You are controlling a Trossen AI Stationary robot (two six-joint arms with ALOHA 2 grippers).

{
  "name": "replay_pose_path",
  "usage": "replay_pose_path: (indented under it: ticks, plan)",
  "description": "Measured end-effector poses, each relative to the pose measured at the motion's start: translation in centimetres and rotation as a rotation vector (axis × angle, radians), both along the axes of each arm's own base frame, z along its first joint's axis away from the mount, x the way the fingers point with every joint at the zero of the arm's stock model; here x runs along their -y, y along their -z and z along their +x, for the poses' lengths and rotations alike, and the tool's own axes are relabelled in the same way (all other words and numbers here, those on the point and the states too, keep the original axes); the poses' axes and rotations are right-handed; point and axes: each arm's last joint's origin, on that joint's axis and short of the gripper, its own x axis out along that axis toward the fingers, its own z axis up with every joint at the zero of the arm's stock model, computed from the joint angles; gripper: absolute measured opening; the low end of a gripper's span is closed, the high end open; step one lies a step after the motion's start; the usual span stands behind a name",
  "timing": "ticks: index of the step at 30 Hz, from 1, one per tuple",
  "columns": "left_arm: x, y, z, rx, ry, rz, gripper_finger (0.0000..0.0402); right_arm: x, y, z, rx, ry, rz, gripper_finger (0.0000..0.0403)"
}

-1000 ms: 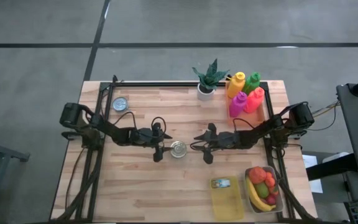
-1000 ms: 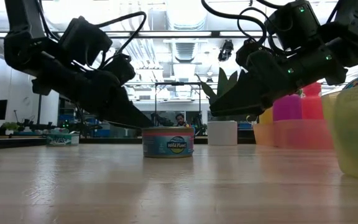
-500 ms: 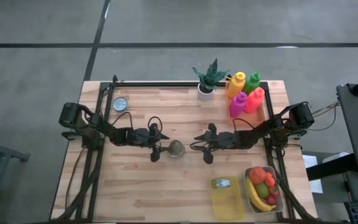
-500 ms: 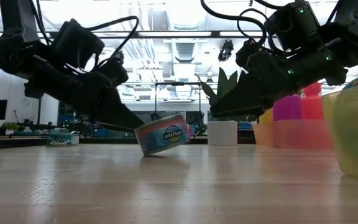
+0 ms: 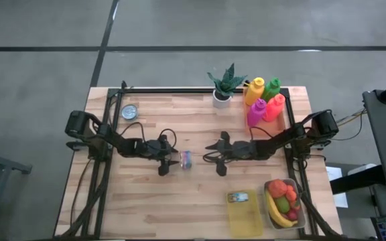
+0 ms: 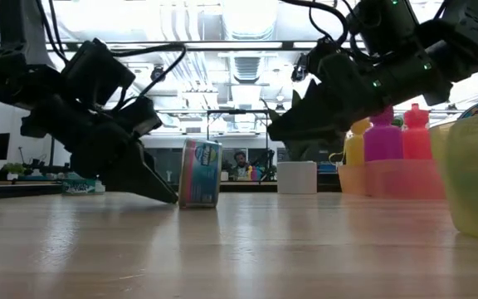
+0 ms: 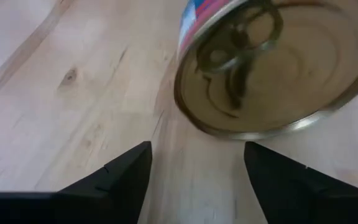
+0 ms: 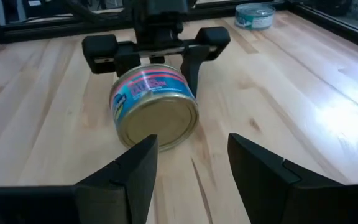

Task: Pick & Place Food Item
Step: Put the blue and pink tuna can into the yellow bin

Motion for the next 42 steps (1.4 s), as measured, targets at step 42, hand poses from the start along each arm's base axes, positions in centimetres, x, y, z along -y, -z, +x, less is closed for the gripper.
replay_pose_path:
  ticks: [42]
  plan:
    - [-0.2, -7.7, -3.6, 0.038, -0.036, -0.045, 0.0263, 0.6, -15.3, 7.5, -0.224, 0.505, 0.708, 0.0190]
